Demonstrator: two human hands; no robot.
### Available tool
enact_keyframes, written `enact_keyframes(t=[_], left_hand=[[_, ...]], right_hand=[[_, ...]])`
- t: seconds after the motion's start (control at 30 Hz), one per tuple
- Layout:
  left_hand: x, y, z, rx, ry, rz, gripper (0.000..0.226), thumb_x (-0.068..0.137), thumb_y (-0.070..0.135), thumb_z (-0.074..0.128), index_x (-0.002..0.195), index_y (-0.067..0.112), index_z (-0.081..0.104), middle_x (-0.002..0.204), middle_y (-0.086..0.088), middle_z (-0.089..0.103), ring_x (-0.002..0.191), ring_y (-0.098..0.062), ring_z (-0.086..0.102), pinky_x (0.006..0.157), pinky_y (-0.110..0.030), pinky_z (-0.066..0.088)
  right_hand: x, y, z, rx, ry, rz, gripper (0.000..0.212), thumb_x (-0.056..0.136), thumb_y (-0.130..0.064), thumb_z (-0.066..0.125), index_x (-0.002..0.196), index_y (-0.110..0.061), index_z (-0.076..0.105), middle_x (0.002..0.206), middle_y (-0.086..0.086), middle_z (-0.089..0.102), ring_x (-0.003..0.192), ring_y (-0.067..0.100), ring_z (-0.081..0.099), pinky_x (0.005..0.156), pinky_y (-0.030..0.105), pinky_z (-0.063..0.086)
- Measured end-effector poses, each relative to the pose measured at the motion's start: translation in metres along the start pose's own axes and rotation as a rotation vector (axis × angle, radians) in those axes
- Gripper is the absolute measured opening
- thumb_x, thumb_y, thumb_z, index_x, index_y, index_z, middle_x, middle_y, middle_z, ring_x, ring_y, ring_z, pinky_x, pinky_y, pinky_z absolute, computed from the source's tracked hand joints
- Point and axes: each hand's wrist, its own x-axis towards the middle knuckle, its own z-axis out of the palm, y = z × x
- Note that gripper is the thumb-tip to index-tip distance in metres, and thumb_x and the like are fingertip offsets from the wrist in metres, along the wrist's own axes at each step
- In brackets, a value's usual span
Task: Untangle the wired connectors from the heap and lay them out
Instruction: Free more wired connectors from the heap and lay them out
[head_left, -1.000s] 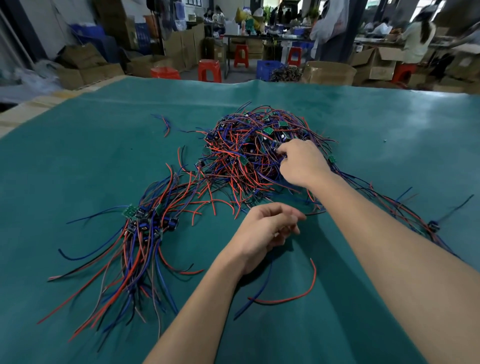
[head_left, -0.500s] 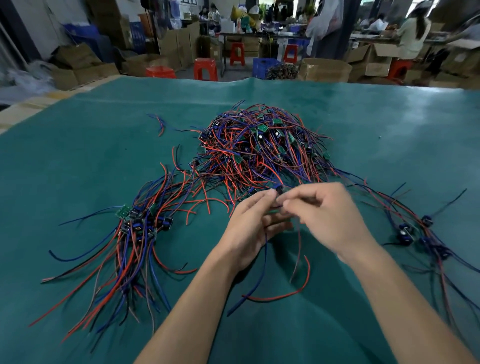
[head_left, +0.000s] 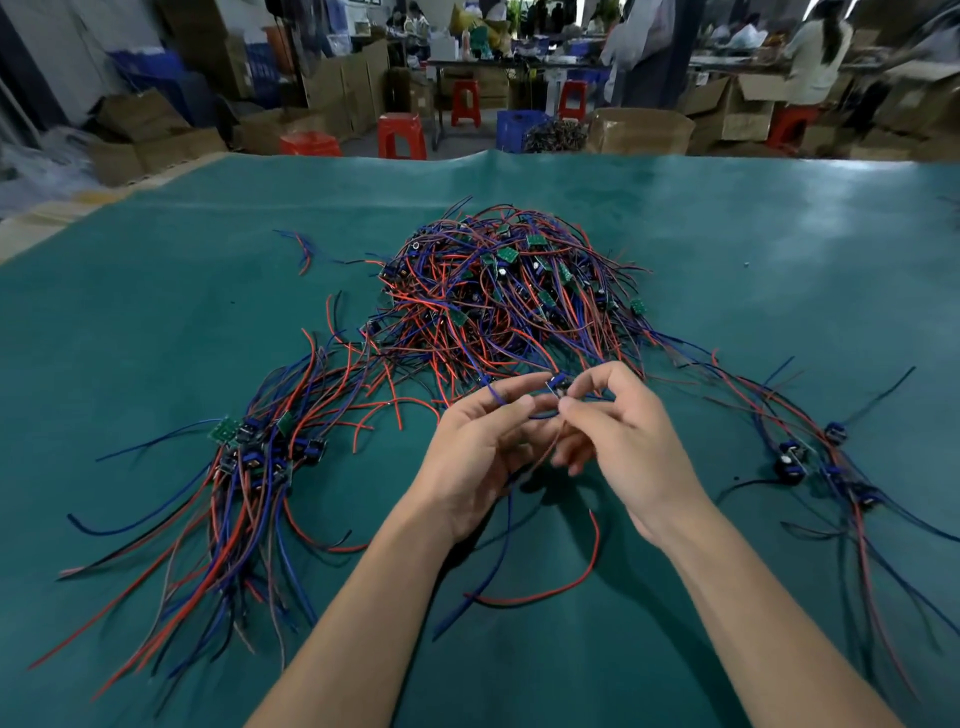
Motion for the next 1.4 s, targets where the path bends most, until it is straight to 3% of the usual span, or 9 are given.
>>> enact_keyframes(t=[0.17, 0.33, 0.53, 0.67, 0.8, 0.9, 1.07, 1.27, 1.4], left_hand=[[-0.001, 0.003, 0.0, 0.022, 0.002, 0.007, 0.029, 0.099, 0.007, 0.049, 0.103, 0.014, 0.077, 0.096, -0.009, 0.075, 0.08, -0.019, 0.072, 0.076, -0.028, 0.056], [-0.003, 0.003, 0.001, 0.069, -0.025, -0.014, 0.027, 0.101, 0.009, 0.047, 0.106, 0.01, 0.074, 0.093, -0.01, 0.074, 0.08, -0.019, 0.073, 0.067, -0.023, 0.055], [-0.003, 0.005, 0.0, 0.02, -0.119, -0.031, 0.035, 0.086, 0.021, 0.049, 0.112, 0.014, 0.073, 0.101, -0.015, 0.074, 0.094, -0.026, 0.072, 0.073, -0.026, 0.054], [-0.004, 0.006, -0.001, -0.005, -0.176, -0.013, 0.044, 0.069, 0.007, 0.045, 0.098, 0.014, 0.078, 0.109, -0.014, 0.075, 0.102, -0.023, 0.072, 0.076, -0.025, 0.056], [-0.005, 0.004, -0.001, 0.047, -0.146, 0.006, 0.025, 0.085, 0.005, 0.057, 0.1, 0.014, 0.076, 0.103, -0.011, 0.076, 0.086, -0.017, 0.074, 0.073, -0.023, 0.057], [-0.007, 0.003, 0.002, 0.075, -0.138, -0.015, 0.017, 0.092, 0.022, 0.059, 0.1, 0.014, 0.072, 0.086, -0.008, 0.073, 0.067, -0.013, 0.07, 0.062, -0.021, 0.056], [-0.007, 0.003, 0.006, 0.138, -0.055, -0.038, 0.042, 0.082, 0.05, 0.061, 0.1, 0.012, 0.064, 0.07, -0.006, 0.066, 0.056, -0.015, 0.064, 0.05, -0.02, 0.05], [-0.008, 0.001, 0.002, 0.166, -0.116, -0.048, 0.004, 0.077, 0.02, 0.074, 0.079, 0.016, 0.073, 0.077, -0.008, 0.071, 0.06, -0.014, 0.067, 0.058, -0.02, 0.053], [-0.004, -0.003, -0.002, 0.151, -0.109, -0.039, 0.004, 0.075, 0.012, 0.073, 0.074, 0.015, 0.075, 0.069, -0.005, 0.066, 0.052, -0.012, 0.059, 0.053, -0.019, 0.049]], right_hand=[[0.002, -0.003, -0.002, 0.076, 0.0, 0.096, 0.031, 0.093, -0.02, 0.069, 0.121, -0.025, 0.057, 0.063, 0.016, 0.069, 0.04, 0.021, 0.048, 0.038, 0.024, 0.034], [0.004, -0.007, -0.007, 0.169, -0.034, 0.167, 0.016, 0.091, -0.034, 0.072, 0.089, -0.021, 0.081, 0.054, 0.007, 0.058, 0.037, 0.015, 0.04, 0.038, 0.02, 0.029], [0.008, -0.009, -0.009, 0.399, 0.062, 0.256, 0.008, 0.08, -0.022, 0.078, 0.078, -0.015, 0.08, 0.055, -0.002, 0.049, 0.041, 0.009, 0.039, 0.038, 0.021, 0.027], [0.011, -0.015, -0.018, 0.78, 0.024, 0.334, 0.015, 0.078, -0.024, 0.07, 0.076, -0.012, 0.078, 0.054, -0.004, 0.049, 0.04, 0.005, 0.038, 0.035, 0.017, 0.027], [0.009, -0.017, -0.021, 0.918, -0.098, 0.324, 0.019, 0.083, -0.023, 0.066, 0.083, -0.009, 0.079, 0.061, -0.004, 0.053, 0.046, 0.005, 0.04, 0.038, 0.016, 0.033], [0.006, -0.015, -0.014, 0.83, -0.21, 0.33, 0.02, 0.079, -0.024, 0.07, 0.087, -0.008, 0.08, 0.067, -0.001, 0.057, 0.048, 0.004, 0.041, 0.037, 0.014, 0.033], [0.003, -0.007, -0.004, 0.452, -0.192, 0.219, 0.027, 0.071, -0.025, 0.079, 0.091, -0.007, 0.081, 0.061, 0.001, 0.061, 0.049, 0.012, 0.044, 0.039, 0.019, 0.029], [0.005, -0.004, -0.003, 0.445, -0.01, 0.176, 0.019, 0.069, -0.019, 0.08, 0.083, -0.007, 0.082, 0.067, 0.004, 0.066, 0.047, 0.012, 0.048, 0.041, 0.019, 0.035], [0.004, -0.005, -0.002, 0.423, 0.058, 0.159, 0.024, 0.06, -0.022, 0.084, 0.077, -0.006, 0.081, 0.073, 0.012, 0.065, 0.046, 0.011, 0.047, 0.039, 0.019, 0.034]])
